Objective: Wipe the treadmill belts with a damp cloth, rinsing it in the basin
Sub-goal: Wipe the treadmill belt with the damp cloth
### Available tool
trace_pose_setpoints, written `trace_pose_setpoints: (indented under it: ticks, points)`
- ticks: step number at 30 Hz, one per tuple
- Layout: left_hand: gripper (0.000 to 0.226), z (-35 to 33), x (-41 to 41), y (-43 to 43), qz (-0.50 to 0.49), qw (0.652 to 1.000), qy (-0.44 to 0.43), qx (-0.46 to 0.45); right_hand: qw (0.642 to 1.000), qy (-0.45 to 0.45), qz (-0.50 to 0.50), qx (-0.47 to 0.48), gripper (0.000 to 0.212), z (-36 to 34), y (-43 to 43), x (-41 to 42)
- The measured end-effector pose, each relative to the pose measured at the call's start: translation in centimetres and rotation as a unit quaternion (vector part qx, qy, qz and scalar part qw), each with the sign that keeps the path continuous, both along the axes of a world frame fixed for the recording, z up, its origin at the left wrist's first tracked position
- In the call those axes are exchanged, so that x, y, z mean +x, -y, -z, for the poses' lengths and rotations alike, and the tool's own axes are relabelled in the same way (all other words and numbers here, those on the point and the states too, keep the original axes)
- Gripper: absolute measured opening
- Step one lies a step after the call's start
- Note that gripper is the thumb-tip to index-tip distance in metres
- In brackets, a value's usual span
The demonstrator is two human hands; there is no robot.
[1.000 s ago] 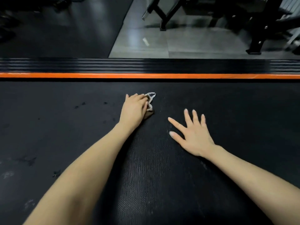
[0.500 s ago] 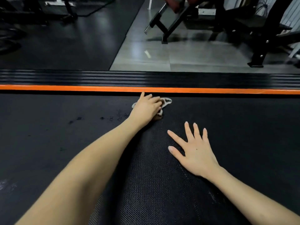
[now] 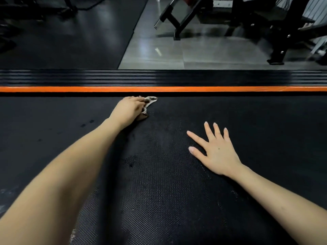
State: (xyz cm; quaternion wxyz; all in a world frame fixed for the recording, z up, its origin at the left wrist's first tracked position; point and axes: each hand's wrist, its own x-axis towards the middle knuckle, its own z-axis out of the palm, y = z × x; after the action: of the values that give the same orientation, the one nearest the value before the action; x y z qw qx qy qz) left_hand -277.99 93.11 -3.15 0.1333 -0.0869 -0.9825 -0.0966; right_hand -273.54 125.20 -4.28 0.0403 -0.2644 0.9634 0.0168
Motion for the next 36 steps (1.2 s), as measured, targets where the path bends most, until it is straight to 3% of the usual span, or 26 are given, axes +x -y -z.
trace_pose_setpoints:
  ticks: [4, 9, 14, 16, 20, 24, 31, 34, 36]
  points:
    - [0.036, 1.2, 3.4, -1.5, -0.029, 0.997, -0.013, 0.067, 1.000, -0.004, 0.006, 0.008, 0.068, 0.0, 0.1, 0.1]
    - [0.036, 0.6, 13.6, -6.2, 0.079, 0.992, -0.022, 0.090, 1.000, 0.001, 0.014, 0.009, 0.074, -0.2, 0.0, 0.1]
    - [0.031, 0.4, 26.4, -9.0, 0.186, 0.979, 0.013, 0.086, 0.999, 0.000, 0.040, 0.013, 0.061, -0.2, -0.2, 1.4]
    - [0.030, 0.4, 27.4, -9.1, 0.180, 0.981, 0.015, 0.070, 0.999, -0.001, 0.041, 0.017, 0.064, -0.2, -0.7, 3.7]
    - [0.029, 0.7, 26.6, -10.1, 0.114, 0.991, -0.027, 0.060, 0.999, -0.014, -0.025, 0.021, 0.090, -0.1, -2.5, 10.6]
    - [0.031, 0.9, 27.2, -10.3, 0.065, 0.996, -0.023, 0.061, 0.999, -0.009, -0.044, 0.022, 0.094, 0.1, -2.9, 12.3]
    - [0.036, 0.8, 27.5, -11.2, 0.012, 0.998, -0.031, 0.046, 0.997, -0.042, -0.056, -0.038, 0.080, 0.1, -2.8, 12.4]
    - [0.036, 0.7, 27.7, -12.1, -0.022, 0.998, -0.048, 0.028, 0.992, -0.072, -0.066, -0.081, 0.053, 0.3, -2.9, 12.5]
    - [0.028, 0.6, 27.8, -12.6, -0.037, 0.998, -0.053, 0.022, 0.970, -0.135, -0.096, -0.176, 0.032, 0.2, -3.1, 12.8]
